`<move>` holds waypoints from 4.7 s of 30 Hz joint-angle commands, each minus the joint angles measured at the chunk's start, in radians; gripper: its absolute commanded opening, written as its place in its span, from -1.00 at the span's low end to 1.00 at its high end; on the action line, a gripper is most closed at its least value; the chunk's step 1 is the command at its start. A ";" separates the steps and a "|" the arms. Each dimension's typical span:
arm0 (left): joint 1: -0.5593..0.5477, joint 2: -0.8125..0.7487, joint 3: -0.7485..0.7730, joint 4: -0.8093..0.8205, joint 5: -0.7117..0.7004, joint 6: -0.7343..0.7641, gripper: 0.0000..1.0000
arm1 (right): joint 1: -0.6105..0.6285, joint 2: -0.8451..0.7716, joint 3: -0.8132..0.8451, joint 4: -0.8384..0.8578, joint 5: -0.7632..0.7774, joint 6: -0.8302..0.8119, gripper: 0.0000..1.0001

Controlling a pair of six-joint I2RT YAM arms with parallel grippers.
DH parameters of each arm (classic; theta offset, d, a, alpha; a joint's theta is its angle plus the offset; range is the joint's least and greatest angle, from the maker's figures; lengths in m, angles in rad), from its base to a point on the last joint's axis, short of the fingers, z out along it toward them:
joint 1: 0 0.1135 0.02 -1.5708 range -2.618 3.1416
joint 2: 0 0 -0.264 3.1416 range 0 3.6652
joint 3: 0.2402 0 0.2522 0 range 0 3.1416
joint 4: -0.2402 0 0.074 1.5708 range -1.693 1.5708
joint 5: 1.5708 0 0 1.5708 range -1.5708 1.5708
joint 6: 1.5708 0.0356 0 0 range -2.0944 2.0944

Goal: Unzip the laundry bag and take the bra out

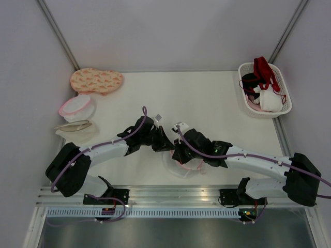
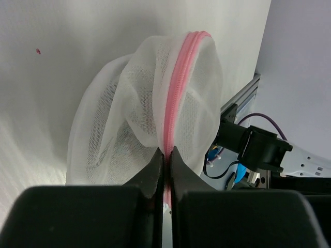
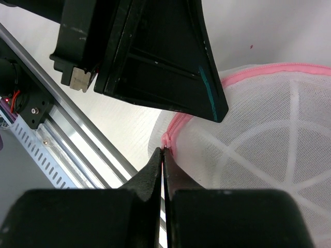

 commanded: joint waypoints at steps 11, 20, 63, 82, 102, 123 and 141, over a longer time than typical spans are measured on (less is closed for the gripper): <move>0.068 -0.084 -0.064 0.024 -0.174 -0.076 -0.96 | 0.003 -0.006 -0.003 -0.133 0.002 0.011 -0.99; 0.096 -0.150 -0.104 0.008 -0.211 -0.094 -0.96 | 0.003 -0.032 0.003 -0.292 0.185 0.039 -0.99; 0.096 -1.032 -0.211 -0.553 -0.506 -0.132 0.99 | -0.010 0.194 0.401 -0.299 0.290 -0.170 0.51; 0.096 -1.239 -0.182 -0.733 -0.607 -0.142 0.99 | 0.054 0.652 0.639 -0.406 0.474 -0.109 -0.02; 0.096 -1.276 -0.167 -0.777 -0.633 -0.148 0.99 | 0.063 0.750 0.531 -0.343 0.476 -0.092 -0.96; 0.096 -1.126 -0.225 -0.563 -0.515 -0.088 0.99 | -0.027 0.043 0.334 -0.162 0.290 0.026 -0.99; 0.081 -0.337 -0.253 0.244 -0.202 0.113 0.85 | -0.328 -0.333 0.014 0.033 0.046 0.293 -0.99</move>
